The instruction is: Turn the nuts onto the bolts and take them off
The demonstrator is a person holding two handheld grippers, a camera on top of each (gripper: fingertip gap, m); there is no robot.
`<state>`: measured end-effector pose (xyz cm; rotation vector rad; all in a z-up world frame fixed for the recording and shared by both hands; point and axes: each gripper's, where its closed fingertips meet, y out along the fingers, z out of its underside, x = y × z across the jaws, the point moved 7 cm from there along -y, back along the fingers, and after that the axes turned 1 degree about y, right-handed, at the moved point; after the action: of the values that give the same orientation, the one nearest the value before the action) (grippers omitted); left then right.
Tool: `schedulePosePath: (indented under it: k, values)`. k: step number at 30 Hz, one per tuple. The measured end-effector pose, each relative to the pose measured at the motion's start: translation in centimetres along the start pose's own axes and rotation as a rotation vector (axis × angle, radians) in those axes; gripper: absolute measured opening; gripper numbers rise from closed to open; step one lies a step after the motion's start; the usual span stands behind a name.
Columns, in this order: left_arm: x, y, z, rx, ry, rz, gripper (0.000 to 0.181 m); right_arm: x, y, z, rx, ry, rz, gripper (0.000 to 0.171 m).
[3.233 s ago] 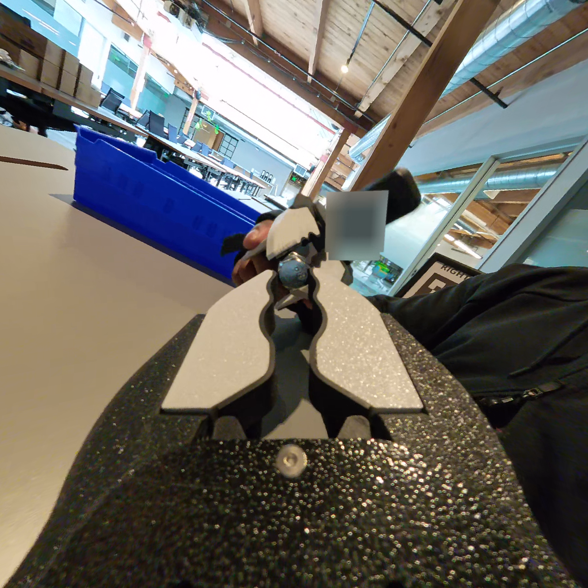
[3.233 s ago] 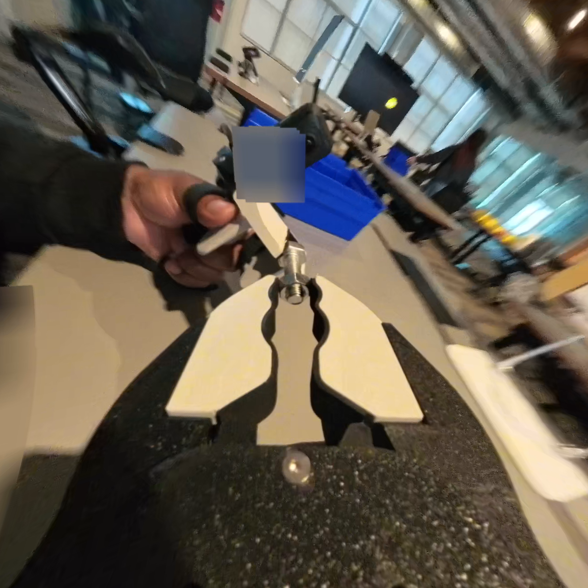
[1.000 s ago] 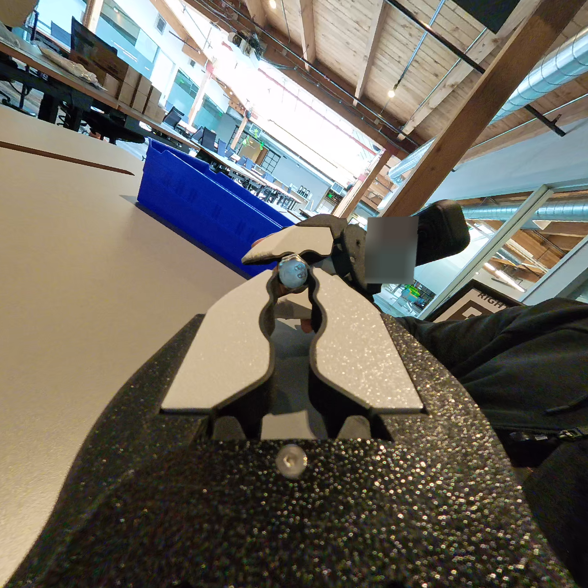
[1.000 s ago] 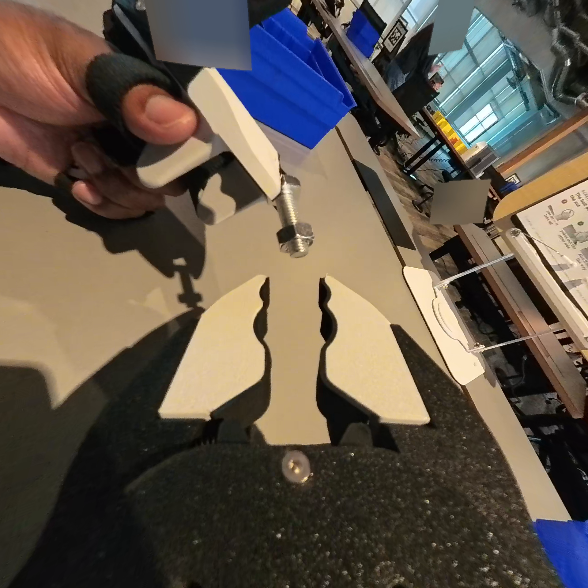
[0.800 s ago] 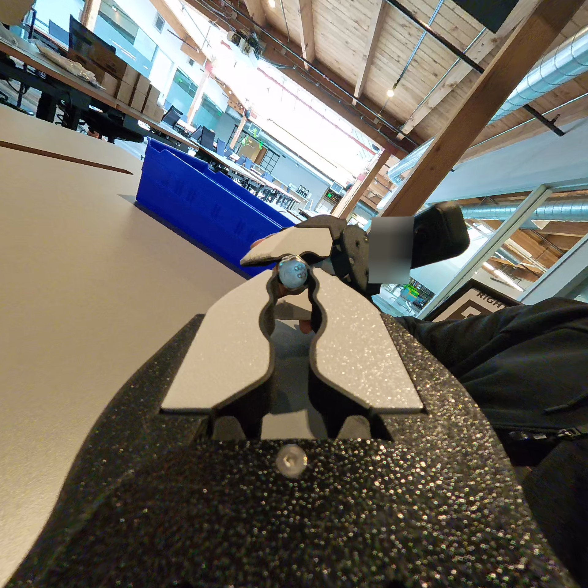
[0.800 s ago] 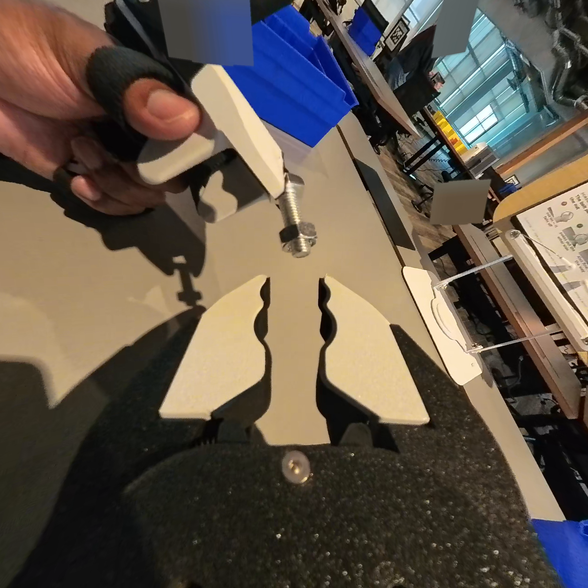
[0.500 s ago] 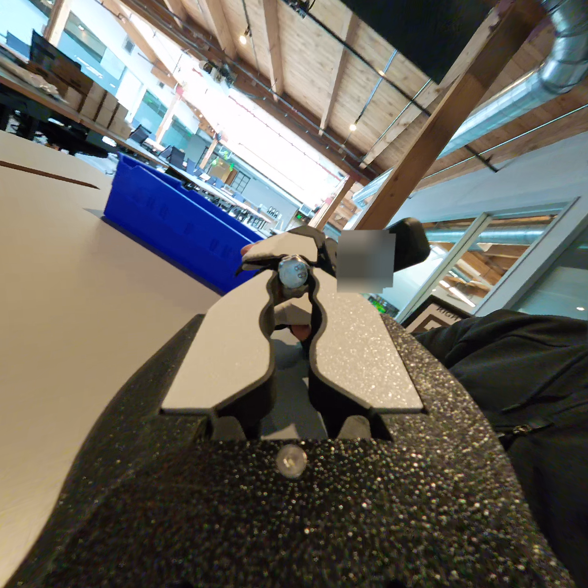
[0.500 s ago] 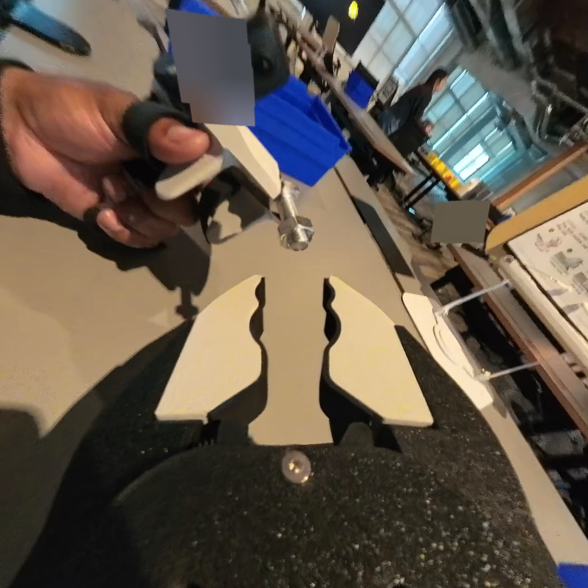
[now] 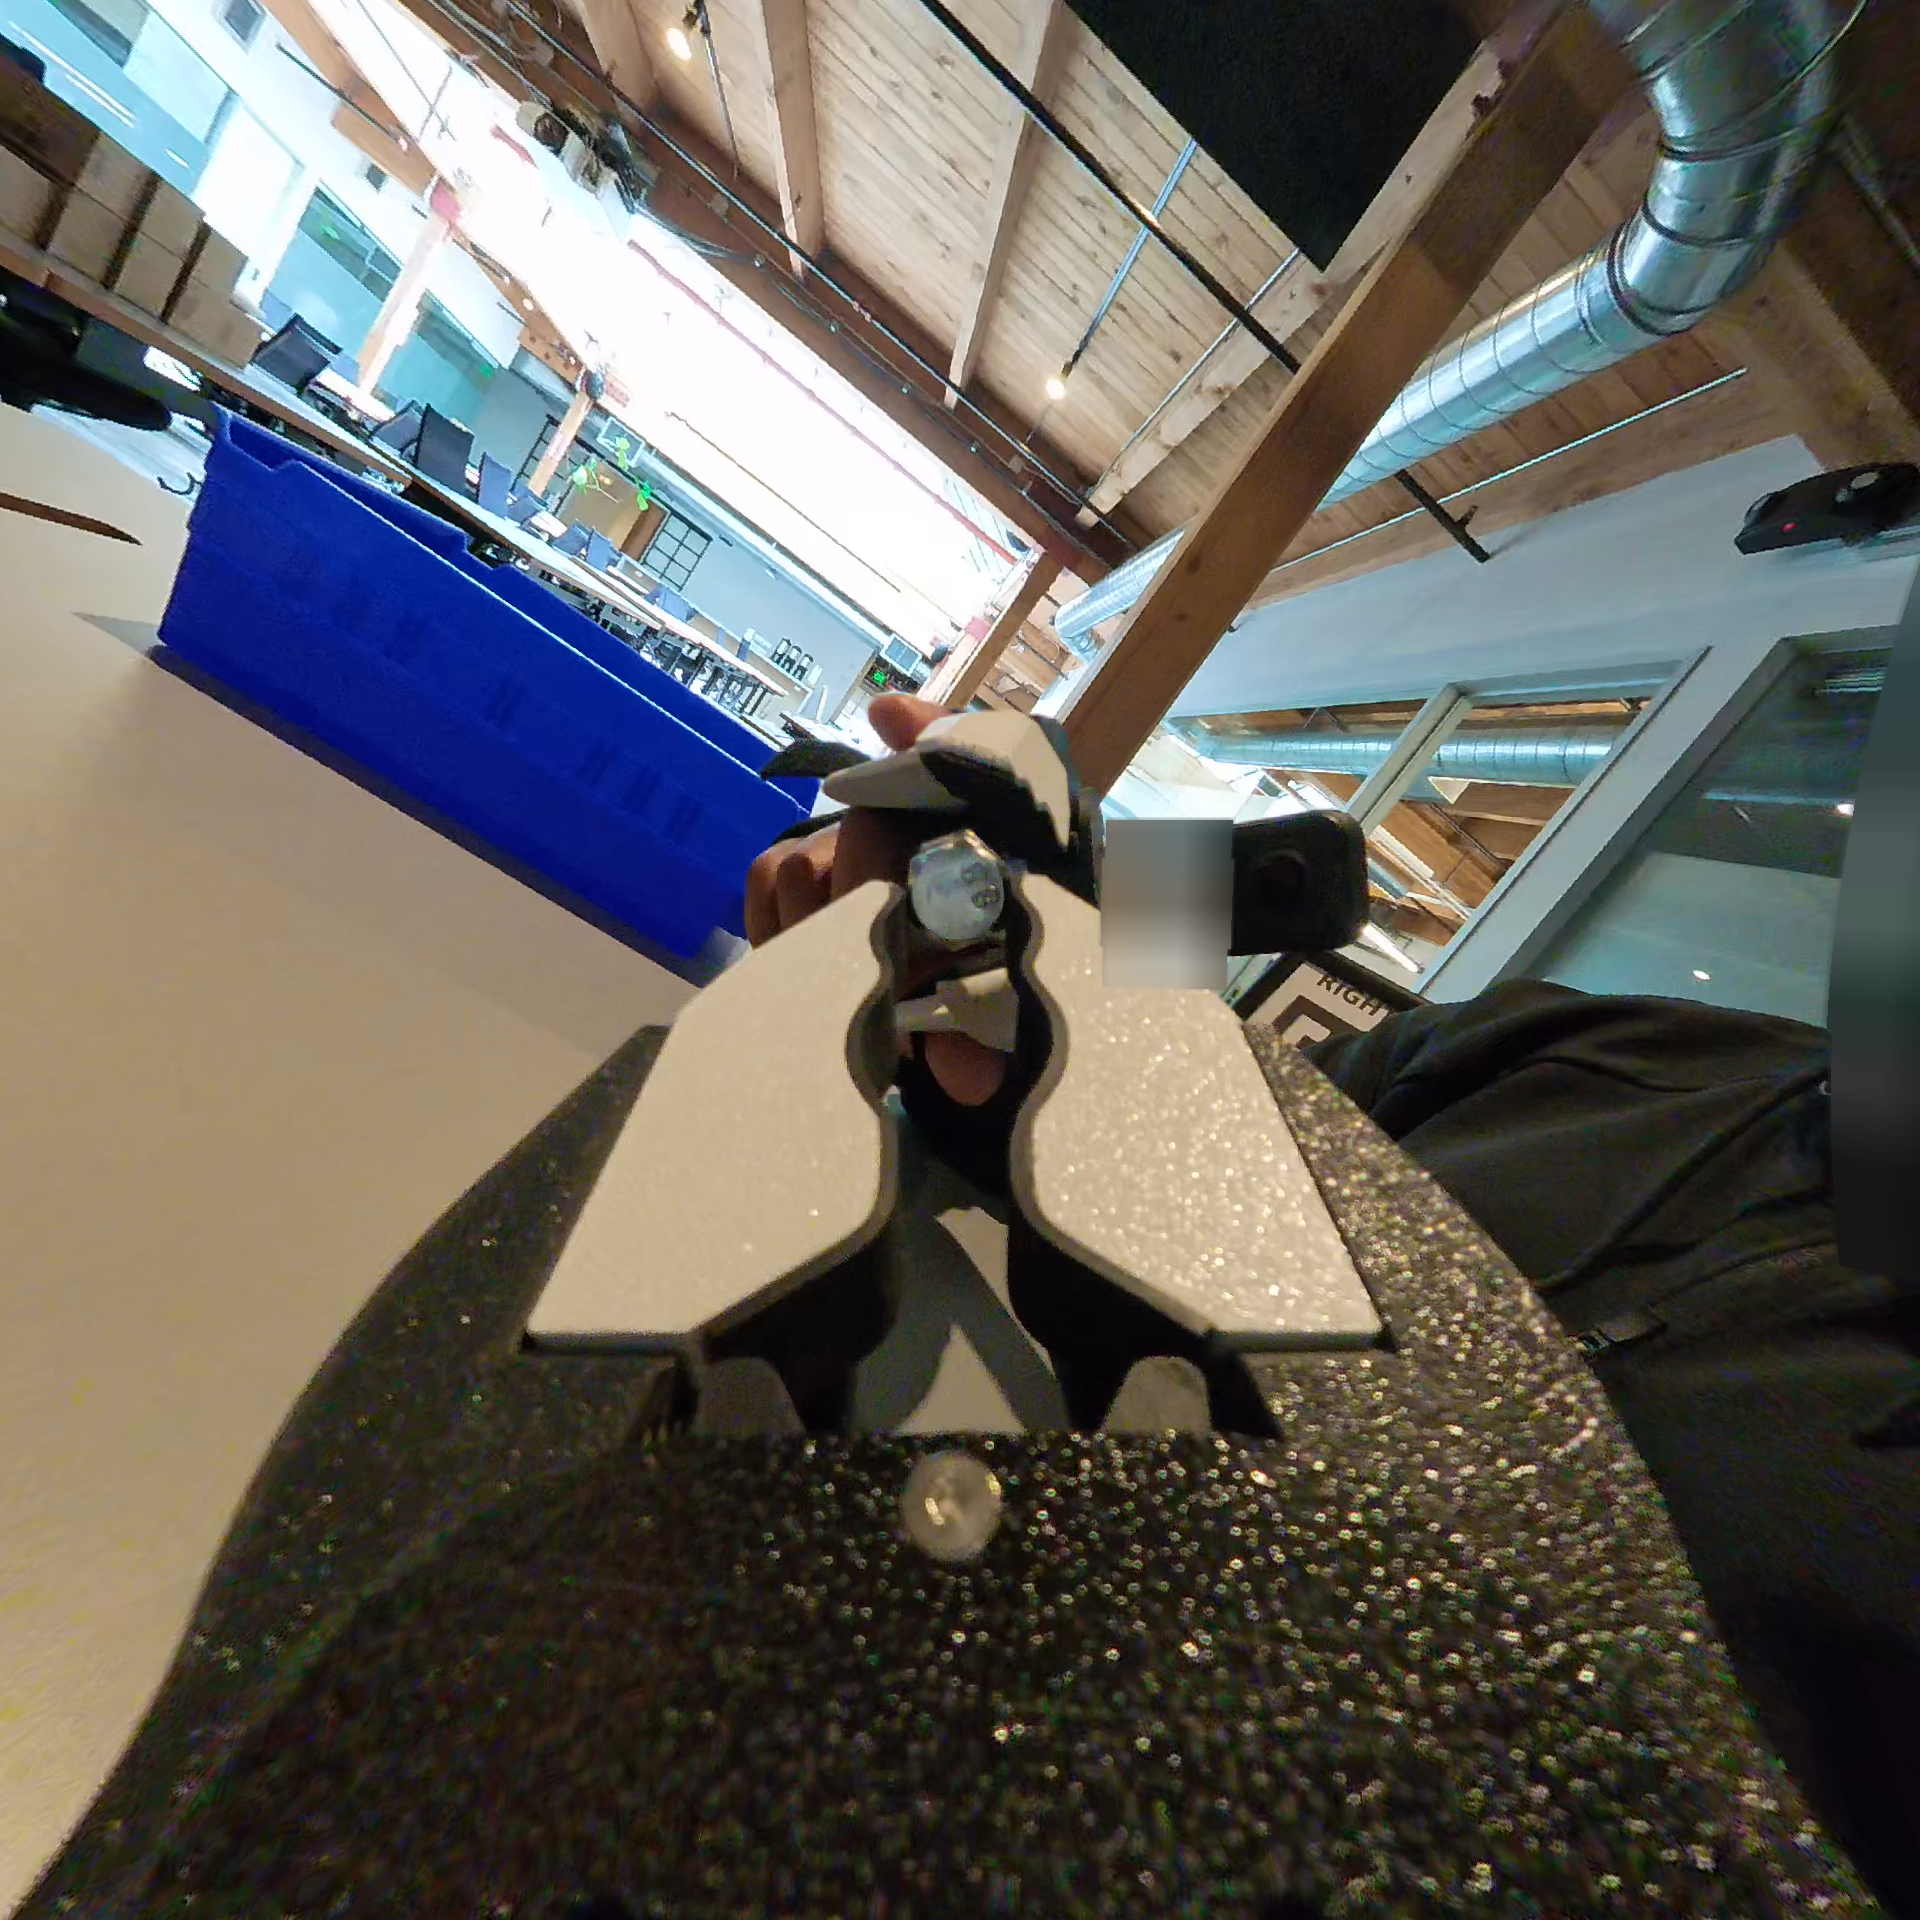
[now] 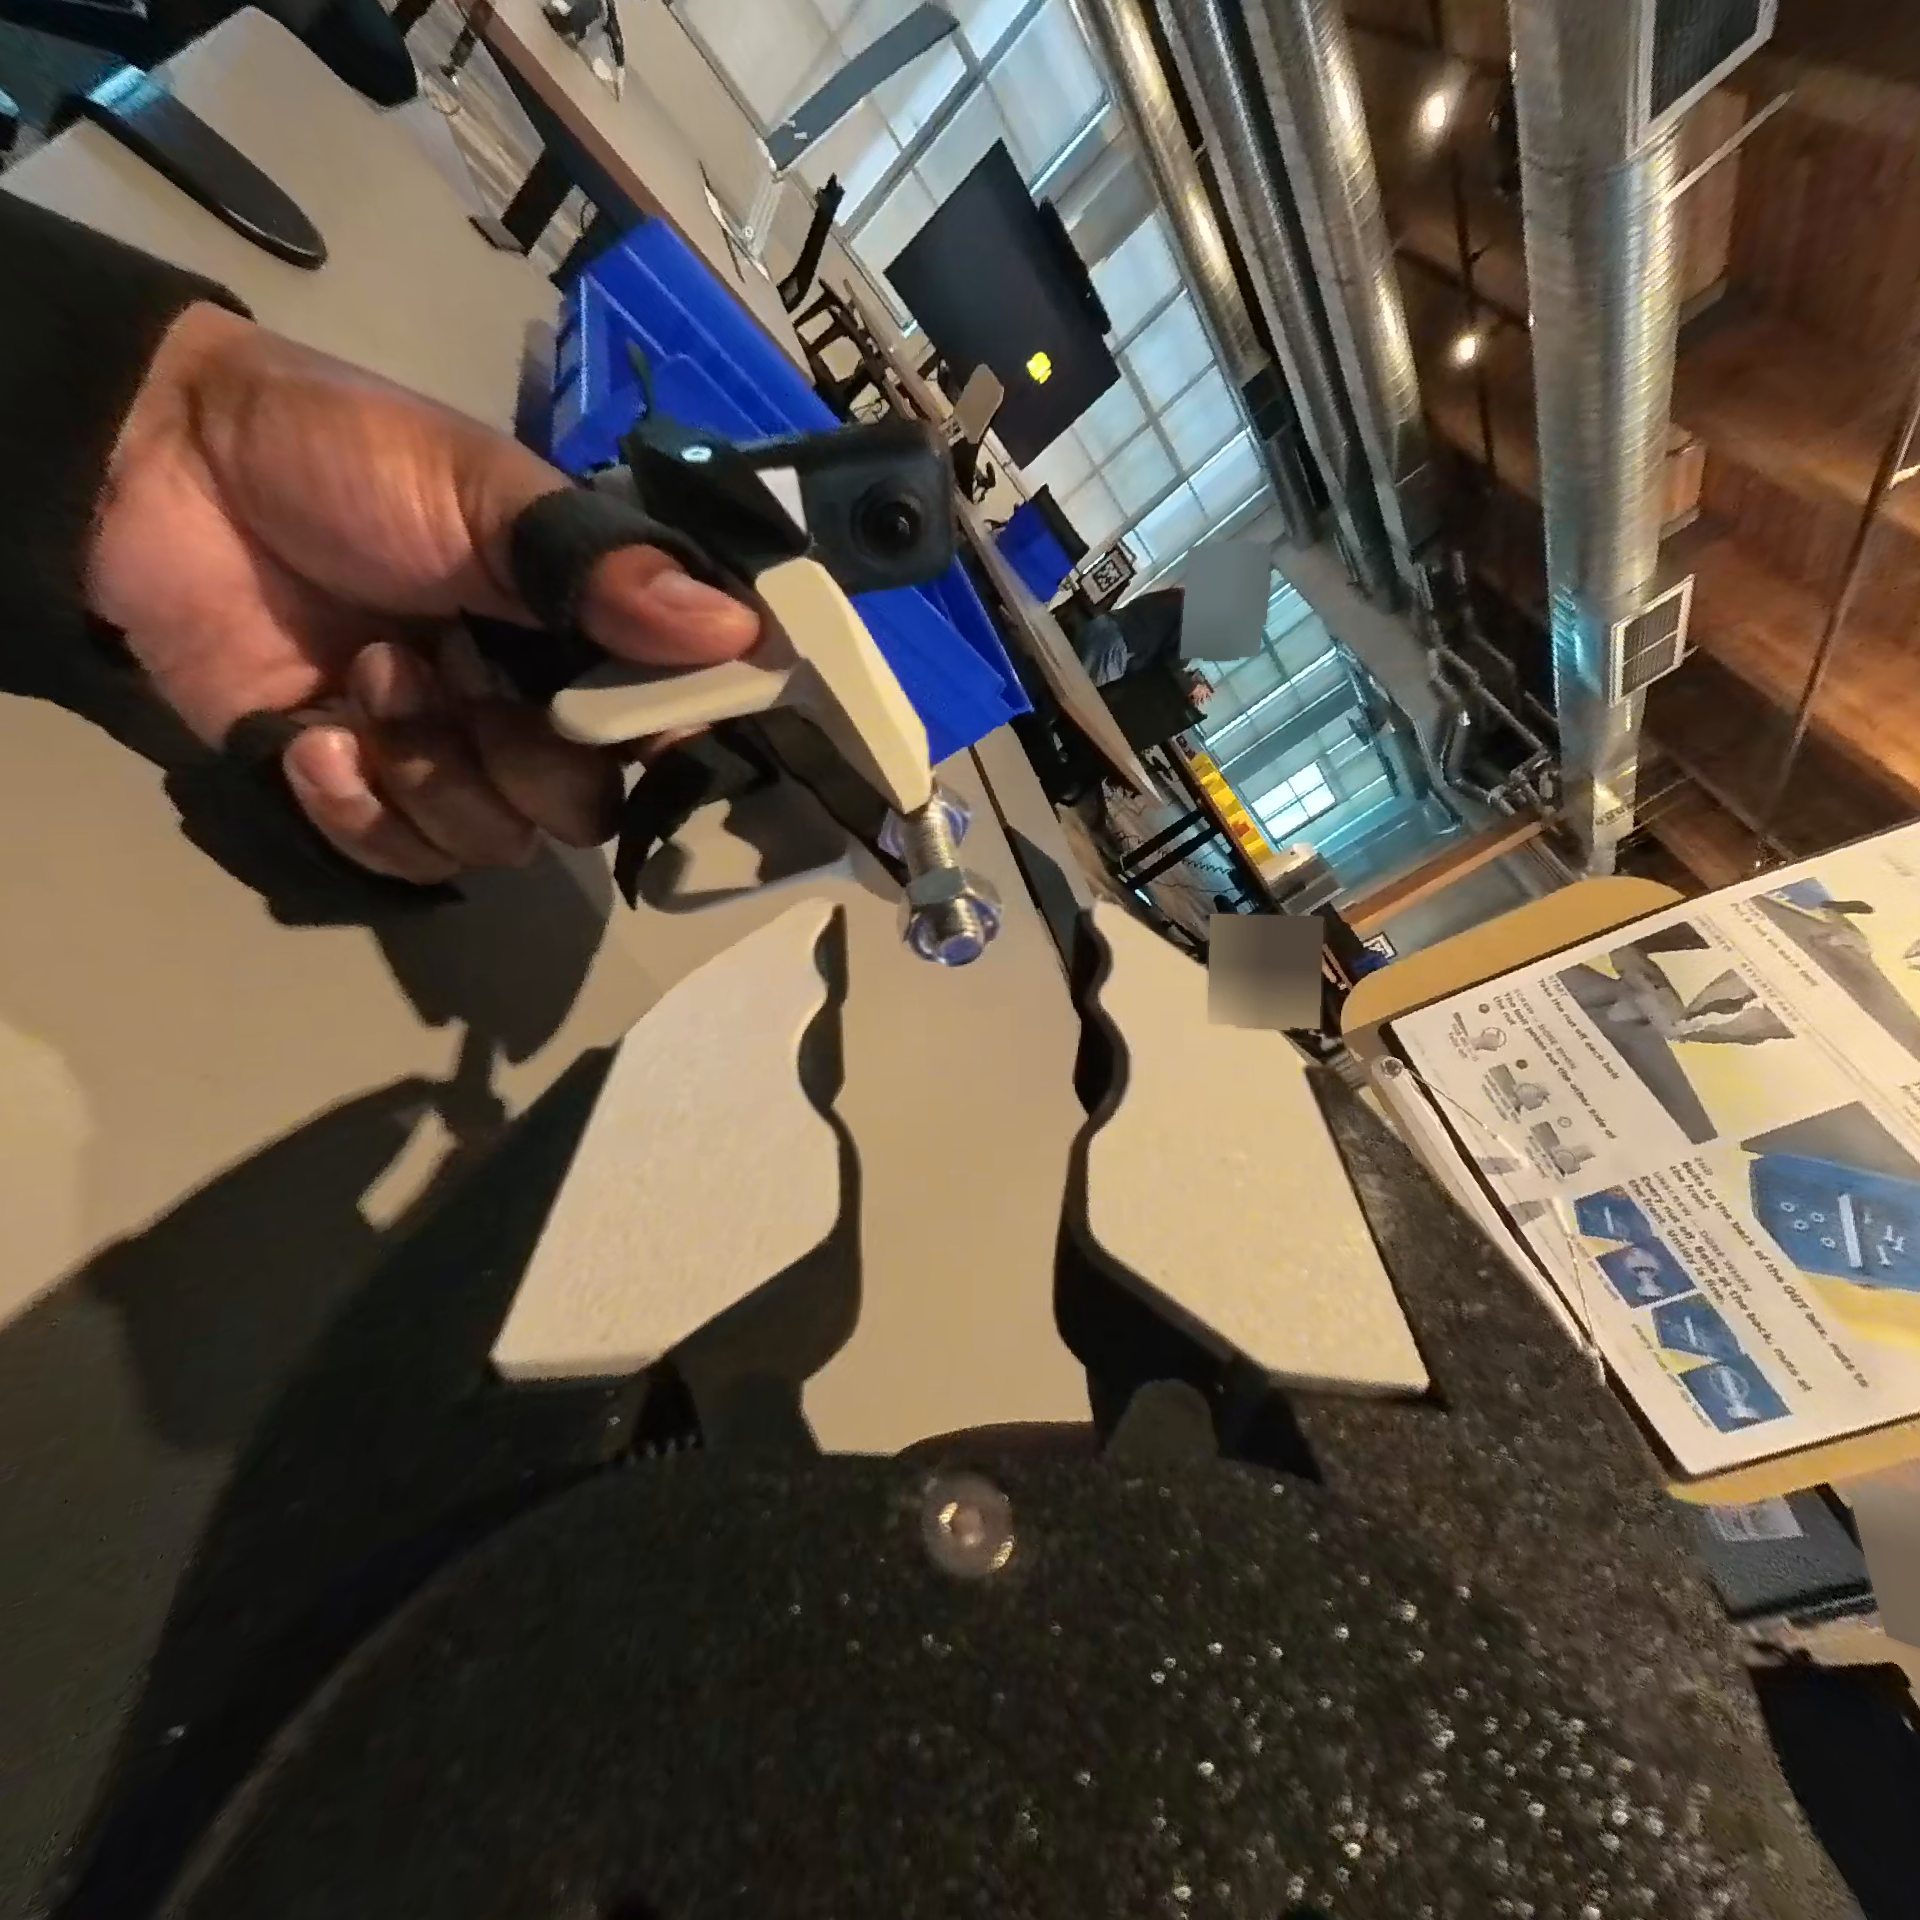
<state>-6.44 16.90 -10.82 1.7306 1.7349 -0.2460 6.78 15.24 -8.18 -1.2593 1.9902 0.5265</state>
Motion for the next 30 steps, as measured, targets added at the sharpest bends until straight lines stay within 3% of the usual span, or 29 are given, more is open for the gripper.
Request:
schedulePosePath:
  k: [4, 7, 9, 13, 16, 22, 26, 30]
  values:
    - [0.0, 0.2, 0.2, 0.028, -0.001, 0.004, 0.017, 0.4, 0.0, 0.1, 0.0, -0.024, -0.034, 0.021]
    - [0.0, 0.2, 0.3, 0.044, 0.018, -0.018, 0.017, 0.3, 0.1, 0.3, 0.003, 0.048, -0.083, 0.019]
    - [0.0, 0.1, 0.2, 0.048, 0.033, -0.043, 0.017, 0.1, 0.2, 0.6, -0.006, 0.22, -0.179, 0.018]
    - [-0.1, 0.3, 0.3, 0.07, 0.073, -0.066, 0.017, -0.9, 0.5, 1.8, -0.061, 0.772, -0.442, 0.017]
    - [-0.1, 0.5, 0.3, 0.07, 0.082, -0.074, 0.017, -1.2, 0.6, 2.5, -0.112, 0.949, -0.514, 0.018]
    - [-0.1, -0.1, -0.2, 0.01, 0.073, -0.072, 0.017, -1.6, 0.4, 1.7, -0.091, 0.644, -0.283, 0.041]
    - [0.0, -0.1, -0.2, 0.0, 0.049, -0.057, 0.016, -1.4, -0.1, 0.9, -0.065, 0.33, -0.127, 0.044]
    - [0.0, -0.1, -0.1, -0.001, 0.04, -0.048, 0.017, -0.5, 0.0, 0.4, -0.033, 0.149, -0.1, 0.042]
